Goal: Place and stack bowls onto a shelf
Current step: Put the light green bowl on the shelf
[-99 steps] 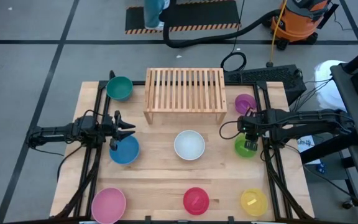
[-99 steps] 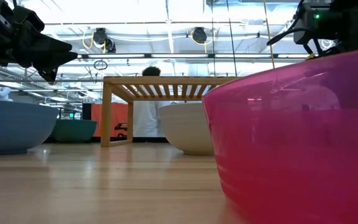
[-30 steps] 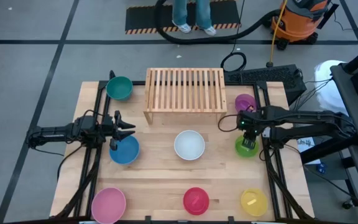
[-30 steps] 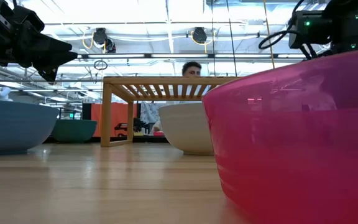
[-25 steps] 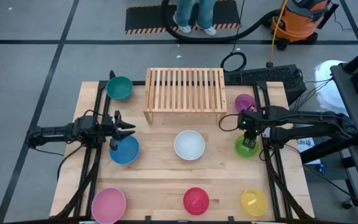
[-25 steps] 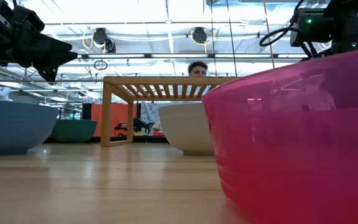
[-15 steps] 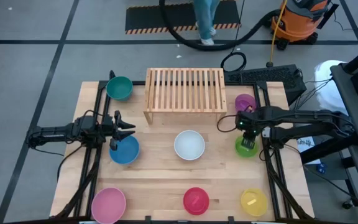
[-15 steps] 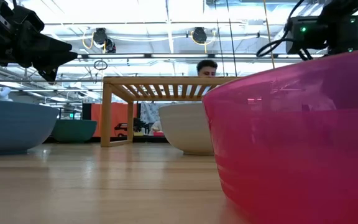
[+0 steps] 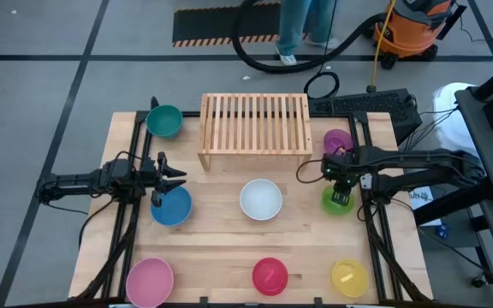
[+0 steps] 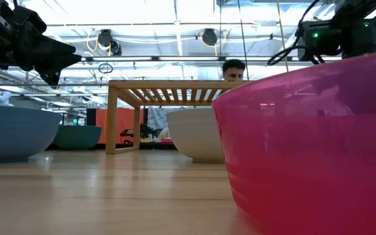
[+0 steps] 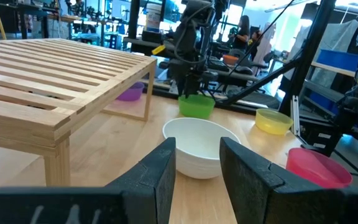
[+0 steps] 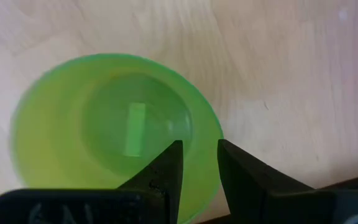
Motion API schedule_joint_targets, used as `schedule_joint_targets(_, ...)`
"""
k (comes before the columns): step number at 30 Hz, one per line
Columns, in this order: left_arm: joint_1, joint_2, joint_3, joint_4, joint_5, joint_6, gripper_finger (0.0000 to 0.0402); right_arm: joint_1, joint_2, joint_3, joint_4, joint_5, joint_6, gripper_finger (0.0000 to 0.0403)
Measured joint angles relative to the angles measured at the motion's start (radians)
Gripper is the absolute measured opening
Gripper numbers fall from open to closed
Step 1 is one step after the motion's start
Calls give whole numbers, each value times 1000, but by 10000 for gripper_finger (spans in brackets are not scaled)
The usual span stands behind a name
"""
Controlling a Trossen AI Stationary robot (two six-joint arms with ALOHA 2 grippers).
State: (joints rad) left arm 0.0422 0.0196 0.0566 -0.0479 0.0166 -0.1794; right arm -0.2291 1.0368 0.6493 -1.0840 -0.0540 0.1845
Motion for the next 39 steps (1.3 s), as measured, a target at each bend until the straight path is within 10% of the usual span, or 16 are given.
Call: schedule_joint_targets(39, 0, 0, 0, 0, 1, -2, 131, -58, 94, 7, -3, 77, 35, 93)
